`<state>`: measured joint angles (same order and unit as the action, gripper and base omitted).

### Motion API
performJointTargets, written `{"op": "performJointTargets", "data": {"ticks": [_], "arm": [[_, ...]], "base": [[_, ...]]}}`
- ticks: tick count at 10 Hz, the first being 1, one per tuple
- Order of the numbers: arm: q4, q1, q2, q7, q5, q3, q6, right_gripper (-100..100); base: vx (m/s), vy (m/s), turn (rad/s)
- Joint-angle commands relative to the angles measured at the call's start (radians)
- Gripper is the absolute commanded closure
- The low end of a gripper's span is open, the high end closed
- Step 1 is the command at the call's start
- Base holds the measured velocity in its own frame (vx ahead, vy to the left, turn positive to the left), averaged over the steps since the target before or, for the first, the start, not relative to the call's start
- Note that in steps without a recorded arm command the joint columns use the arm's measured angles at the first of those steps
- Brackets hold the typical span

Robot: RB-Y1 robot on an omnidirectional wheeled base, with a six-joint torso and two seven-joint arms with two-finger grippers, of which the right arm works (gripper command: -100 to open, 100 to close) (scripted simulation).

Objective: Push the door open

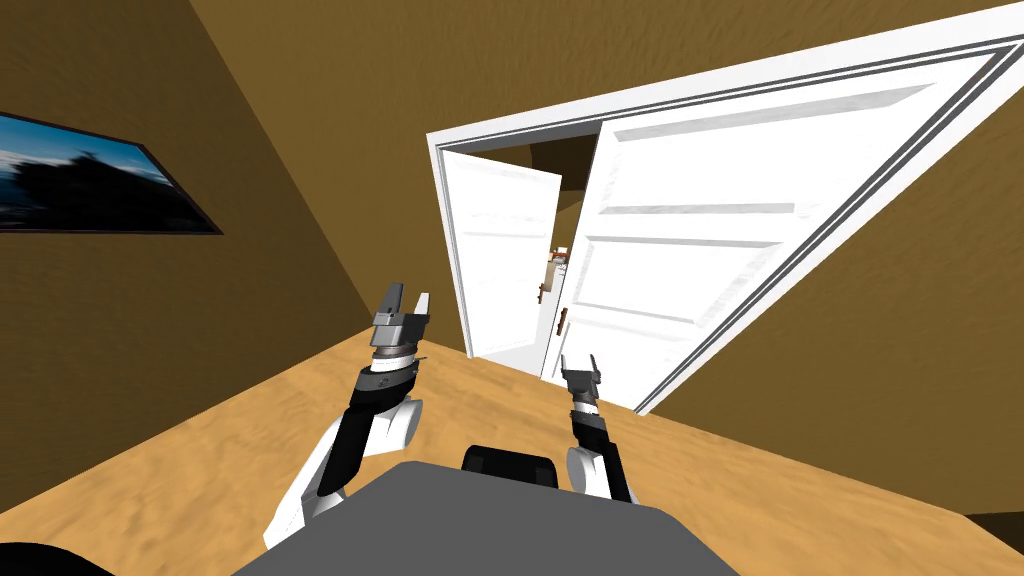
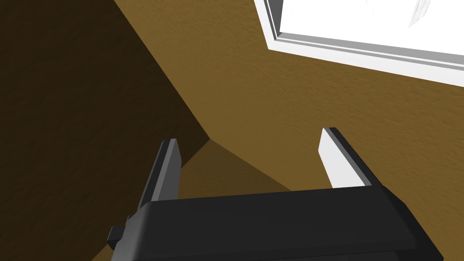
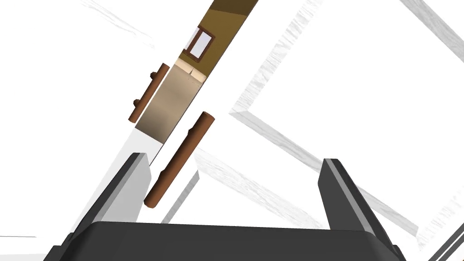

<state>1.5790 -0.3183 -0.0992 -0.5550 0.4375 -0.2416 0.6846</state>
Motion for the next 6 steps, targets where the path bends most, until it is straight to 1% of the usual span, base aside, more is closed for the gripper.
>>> {"op": "performJointTargets", "data": {"ticks": [1,6], "arm": [[-0.041,0.010,-0.004,-0.039,0.029,-0.008,0.017,-100],[-0.157,0.039,-0.007,-0.142,0.109,-0.037,0.062,-100]], "base": [[0.106,-0.034,0.039],[0.094,-0.035,0.042]]}}
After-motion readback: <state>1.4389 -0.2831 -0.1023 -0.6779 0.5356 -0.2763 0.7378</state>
